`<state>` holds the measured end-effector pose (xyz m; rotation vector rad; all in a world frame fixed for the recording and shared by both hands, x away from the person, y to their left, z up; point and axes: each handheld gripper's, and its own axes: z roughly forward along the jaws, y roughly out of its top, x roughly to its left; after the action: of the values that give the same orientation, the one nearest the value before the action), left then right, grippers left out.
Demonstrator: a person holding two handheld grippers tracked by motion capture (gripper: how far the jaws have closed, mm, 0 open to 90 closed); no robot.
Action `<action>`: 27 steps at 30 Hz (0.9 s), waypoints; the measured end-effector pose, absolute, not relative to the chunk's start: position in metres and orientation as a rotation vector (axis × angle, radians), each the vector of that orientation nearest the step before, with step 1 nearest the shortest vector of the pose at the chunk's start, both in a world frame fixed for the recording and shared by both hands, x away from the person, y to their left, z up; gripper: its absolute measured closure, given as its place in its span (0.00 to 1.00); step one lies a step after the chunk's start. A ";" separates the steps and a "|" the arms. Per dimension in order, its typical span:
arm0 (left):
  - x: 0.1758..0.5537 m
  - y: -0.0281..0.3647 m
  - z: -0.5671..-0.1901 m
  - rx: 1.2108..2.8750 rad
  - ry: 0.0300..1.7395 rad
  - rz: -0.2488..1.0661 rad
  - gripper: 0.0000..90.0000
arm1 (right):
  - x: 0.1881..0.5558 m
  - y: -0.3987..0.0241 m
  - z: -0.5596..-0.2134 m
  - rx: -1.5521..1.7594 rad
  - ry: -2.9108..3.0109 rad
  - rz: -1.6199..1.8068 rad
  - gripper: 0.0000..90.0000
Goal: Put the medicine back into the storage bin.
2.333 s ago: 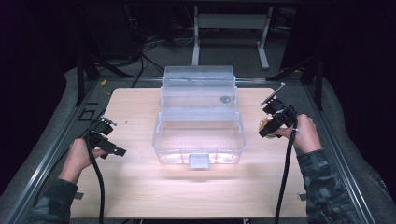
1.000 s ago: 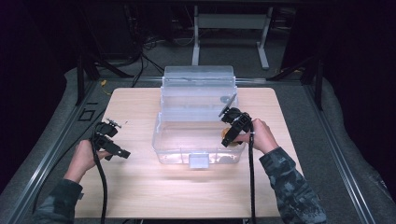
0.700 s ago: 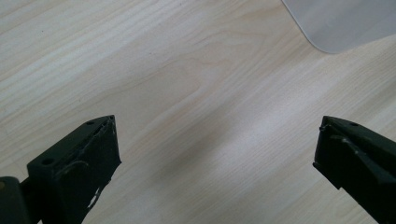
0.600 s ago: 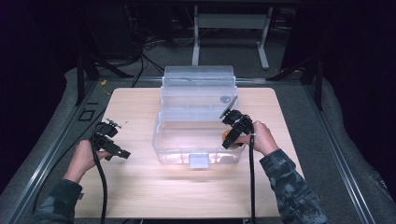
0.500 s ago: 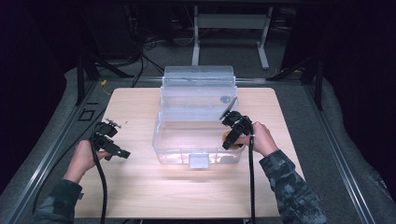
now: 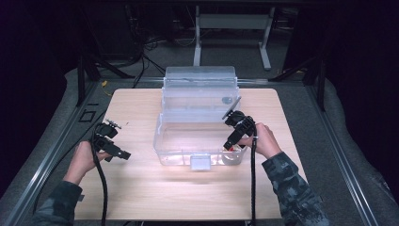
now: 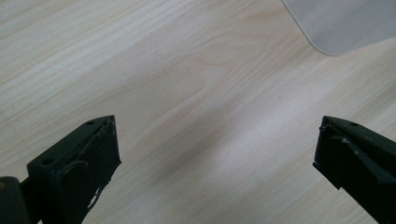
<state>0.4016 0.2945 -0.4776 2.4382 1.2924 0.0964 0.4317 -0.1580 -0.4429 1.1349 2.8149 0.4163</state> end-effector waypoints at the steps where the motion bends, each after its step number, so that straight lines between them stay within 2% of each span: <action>1: 0.402 0.294 -0.475 2.434 1.285 0.104 0.00 | 0.430 -0.161 -0.438 1.127 2.800 0.452 0.15; 27: 0.430 0.261 -0.436 2.442 1.170 0.154 0.00 | 0.389 -0.168 -0.421 1.019 2.725 0.699 0.16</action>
<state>0.4299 0.2609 -0.4363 2.4423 1.1696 0.1542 0.3890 -0.1680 -0.4206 1.0190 2.7250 0.6988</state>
